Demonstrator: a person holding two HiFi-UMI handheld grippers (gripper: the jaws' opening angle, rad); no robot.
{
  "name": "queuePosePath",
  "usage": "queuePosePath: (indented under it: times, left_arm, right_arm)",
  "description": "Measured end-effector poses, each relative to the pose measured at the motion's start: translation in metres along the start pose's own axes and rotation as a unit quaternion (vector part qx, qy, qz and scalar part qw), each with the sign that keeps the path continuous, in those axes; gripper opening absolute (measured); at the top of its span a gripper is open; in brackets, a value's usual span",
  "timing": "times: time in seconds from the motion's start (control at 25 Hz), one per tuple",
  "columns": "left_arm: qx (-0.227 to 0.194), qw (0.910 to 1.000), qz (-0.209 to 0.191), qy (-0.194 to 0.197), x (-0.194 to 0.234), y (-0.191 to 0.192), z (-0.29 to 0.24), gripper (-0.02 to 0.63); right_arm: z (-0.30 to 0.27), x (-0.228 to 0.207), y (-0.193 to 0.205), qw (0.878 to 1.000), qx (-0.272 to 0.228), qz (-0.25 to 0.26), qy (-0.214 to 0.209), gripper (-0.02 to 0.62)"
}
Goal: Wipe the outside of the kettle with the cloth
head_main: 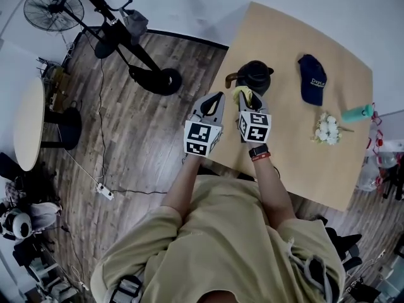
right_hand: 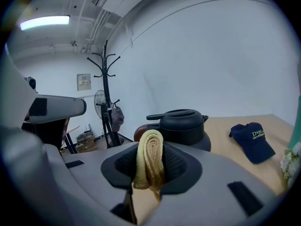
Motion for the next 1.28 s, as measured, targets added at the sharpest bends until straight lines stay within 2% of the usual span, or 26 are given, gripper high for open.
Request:
queuePosePath:
  times: [0.28,0.52,0.88,1.28]
  left_arm:
    - [0.0,1.0,0.0,-0.001,0.024,0.001,0.012,0.023]
    - [0.001,1.0,-0.003,0.007,0.03,0.001,0.015,0.023]
    - [0.011,0.9998,-0.004,0.016,0.032,0.006,0.016,0.023]
    - [0.011,0.9997,-0.003,0.023,0.015,0.007,0.008,0.023]
  right_arm:
    - [-0.025,0.024,0.001,0.998,0.008,0.055,0.013,0.124]
    - [-0.035,0.031,0.0,0.997,0.016,0.075,0.022,0.124]
    - [-0.036,0.029,0.013,0.995,0.04,0.074,0.045,0.123]
    - [-0.023,0.015,0.019,0.996,0.049,0.06,0.045,0.121]
Point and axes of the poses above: the fingertips, and each gripper's own axes: z backward along the fingers, x to its left, y out of its underside, the point moved 7 cm from there along z, backward along the fingers, and after that the axes turned 7 degrees about y, right-handed, at the moved point
